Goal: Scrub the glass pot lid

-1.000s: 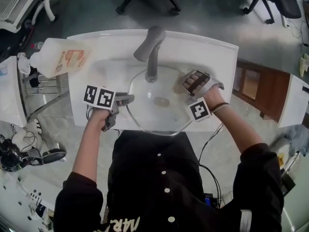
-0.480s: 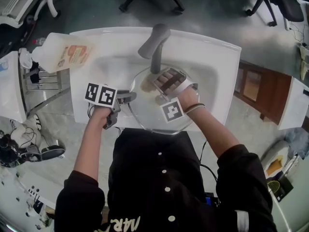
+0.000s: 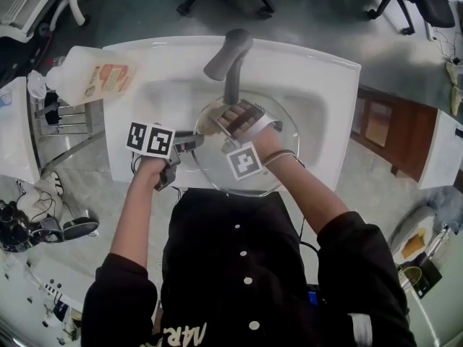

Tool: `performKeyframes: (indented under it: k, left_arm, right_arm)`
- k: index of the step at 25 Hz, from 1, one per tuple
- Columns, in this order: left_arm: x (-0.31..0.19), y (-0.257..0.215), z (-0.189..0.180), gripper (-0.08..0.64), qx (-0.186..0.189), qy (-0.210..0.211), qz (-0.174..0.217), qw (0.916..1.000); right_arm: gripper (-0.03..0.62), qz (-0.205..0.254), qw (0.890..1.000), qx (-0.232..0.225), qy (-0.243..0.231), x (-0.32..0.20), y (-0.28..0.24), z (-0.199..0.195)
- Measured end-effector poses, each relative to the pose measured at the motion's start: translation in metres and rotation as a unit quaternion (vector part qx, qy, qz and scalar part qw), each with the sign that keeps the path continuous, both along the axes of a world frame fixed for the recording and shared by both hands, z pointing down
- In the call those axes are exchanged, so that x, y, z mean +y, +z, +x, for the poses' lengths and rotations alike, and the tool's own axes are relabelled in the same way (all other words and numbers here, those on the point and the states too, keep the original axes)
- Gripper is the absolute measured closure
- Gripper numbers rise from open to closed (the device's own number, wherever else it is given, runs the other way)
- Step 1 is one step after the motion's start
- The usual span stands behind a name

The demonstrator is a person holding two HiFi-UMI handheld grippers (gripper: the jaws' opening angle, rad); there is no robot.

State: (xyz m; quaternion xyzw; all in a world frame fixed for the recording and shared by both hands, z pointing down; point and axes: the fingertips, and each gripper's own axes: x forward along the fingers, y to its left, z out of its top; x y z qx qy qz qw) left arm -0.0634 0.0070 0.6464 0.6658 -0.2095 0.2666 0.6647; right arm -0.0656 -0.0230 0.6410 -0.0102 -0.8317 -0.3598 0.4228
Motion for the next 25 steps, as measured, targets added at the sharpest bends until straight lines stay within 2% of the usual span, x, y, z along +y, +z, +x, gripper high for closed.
performKeyframes:
  k: [10, 25]
  left_arm:
    - [0.001, 0.000, 0.000, 0.428, 0.003, -0.004, -0.002, 1.0000]
    - [0.001, -0.001, 0.000, 0.426, 0.011, -0.006, -0.003, 0.9999]
  right_arm:
    - [0.453, 0.004, 0.999, 0.027, -0.045, 0.013, 0.004, 0.040]
    - [0.454, 0.013, 0.993, 0.086, -0.080, 0.022, 0.005, 0.107]
